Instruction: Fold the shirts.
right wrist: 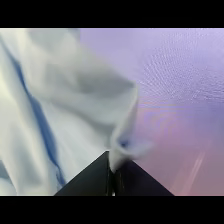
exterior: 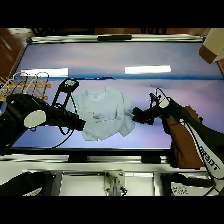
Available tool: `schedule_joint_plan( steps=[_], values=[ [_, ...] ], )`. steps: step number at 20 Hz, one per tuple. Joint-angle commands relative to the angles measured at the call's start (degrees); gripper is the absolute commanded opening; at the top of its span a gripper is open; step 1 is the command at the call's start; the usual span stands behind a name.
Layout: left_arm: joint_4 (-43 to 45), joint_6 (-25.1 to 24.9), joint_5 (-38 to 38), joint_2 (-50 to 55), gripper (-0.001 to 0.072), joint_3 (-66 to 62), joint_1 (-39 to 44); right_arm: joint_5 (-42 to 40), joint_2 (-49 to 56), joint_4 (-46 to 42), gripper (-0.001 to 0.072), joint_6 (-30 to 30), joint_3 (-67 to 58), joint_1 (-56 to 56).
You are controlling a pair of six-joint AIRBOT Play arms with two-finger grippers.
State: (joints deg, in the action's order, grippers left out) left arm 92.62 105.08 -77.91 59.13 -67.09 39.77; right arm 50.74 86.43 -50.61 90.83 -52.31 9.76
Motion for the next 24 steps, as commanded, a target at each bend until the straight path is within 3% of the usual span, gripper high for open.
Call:
schedule_joint_plan(
  steps=[1, 4, 7, 11, 13, 15, 18, 24],
  values=[
    [3.2, 1.3, 1.4, -0.1, 0.0035, -0.7, -0.2, -1.5, -0.2, 5.1, 0.0062, -2.6, -2.2, 1.4],
    [7.6, 0.4, 0.7, -1.1, 0.0035, -6.4, -0.2, 8.0, -4.9, 2.0, 0.0062, -12.6, -10.8, 0.0],
    [9.6, -1.6, 0.9, -3.2, 0.0035, -21.1, -0.1, 10.5, -16.5, -1.0, 0.0062, -17.1, -24.0, -2.2],
    [9.4, -4.4, 6.9, -7.1, 0.0035, -46.2, 2.4, -1.6, -33.7, -1.3, 0.0062, -17.3, -42.0, -4.3],
    [8.3, -4.3, 11.3, -9.9, 0.0035, -51.7, 3.6, -8.8, -41.9, -0.9, 0.0062, -15.1, -45.7, -4.3],
    [7.7, -5.7, 12.7, -13.6, 0.0035, -51.2, 3.8, -12.0, -47.8, -0.9, 0.0062, -13.9, -46.6, -4.3],
    [10.5, -6.8, 9.0, -16.9, 0.0035, -48.7, 3.7, -13.1, -52.7, -3.5, 0.0062, -12.8, -46.7, -4.3],
    [17.2, -6.8, 2.6, -16.2, 0.0035, -41.3, 3.7, -10.8, -49.3, -20.2, 0.0062, -8.9, -46.6, -4.3]
  ],
)
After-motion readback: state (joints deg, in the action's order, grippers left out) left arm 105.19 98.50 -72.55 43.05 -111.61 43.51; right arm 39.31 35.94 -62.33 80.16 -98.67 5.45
